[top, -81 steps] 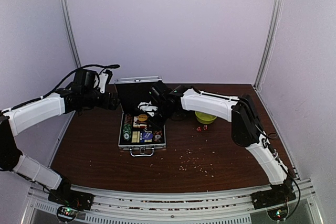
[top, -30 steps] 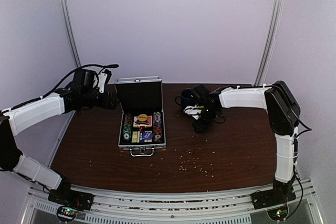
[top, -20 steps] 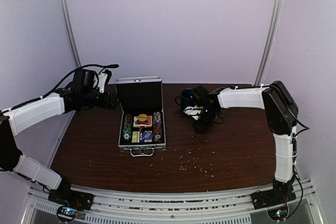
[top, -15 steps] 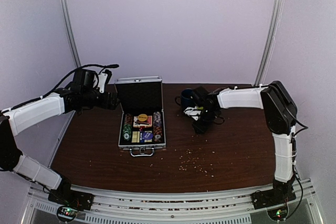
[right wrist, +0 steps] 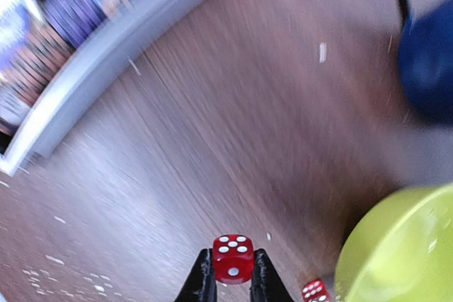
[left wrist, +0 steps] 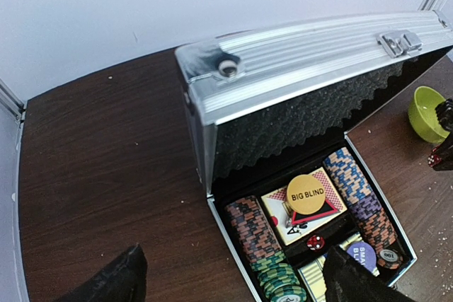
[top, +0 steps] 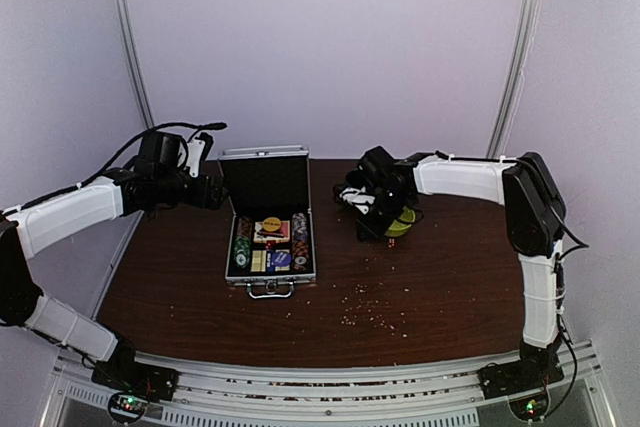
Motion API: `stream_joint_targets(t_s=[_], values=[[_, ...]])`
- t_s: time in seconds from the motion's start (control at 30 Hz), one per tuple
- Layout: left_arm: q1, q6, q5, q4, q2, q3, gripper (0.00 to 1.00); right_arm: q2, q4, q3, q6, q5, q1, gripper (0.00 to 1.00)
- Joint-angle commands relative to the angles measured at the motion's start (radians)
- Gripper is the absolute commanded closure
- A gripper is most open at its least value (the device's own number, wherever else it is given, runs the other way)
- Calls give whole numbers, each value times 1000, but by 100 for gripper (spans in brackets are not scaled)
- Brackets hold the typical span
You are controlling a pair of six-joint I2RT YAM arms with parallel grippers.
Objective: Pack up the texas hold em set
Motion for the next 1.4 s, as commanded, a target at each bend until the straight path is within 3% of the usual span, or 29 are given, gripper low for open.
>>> stream_joint_targets(t_s=[0.0, 0.3, 0.57, 1.03, 1.37], values=[[11, 0, 9, 16, 3, 9, 12, -37, -5, 117, -6, -93, 34, 87], [10, 1, 3, 16, -8, 7, 12, 142, -40, 382, 13, -157, 152, 87], [11, 2, 2, 17, -19, 8, 12, 322, -36, 628, 37, -123, 235, 87], [11, 3, -3, 15, -29, 5, 12, 458, 7, 706, 64, -42, 246, 86], [11, 3, -2, 13, -22, 8, 12, 476, 7, 730, 63, -72, 250, 79]])
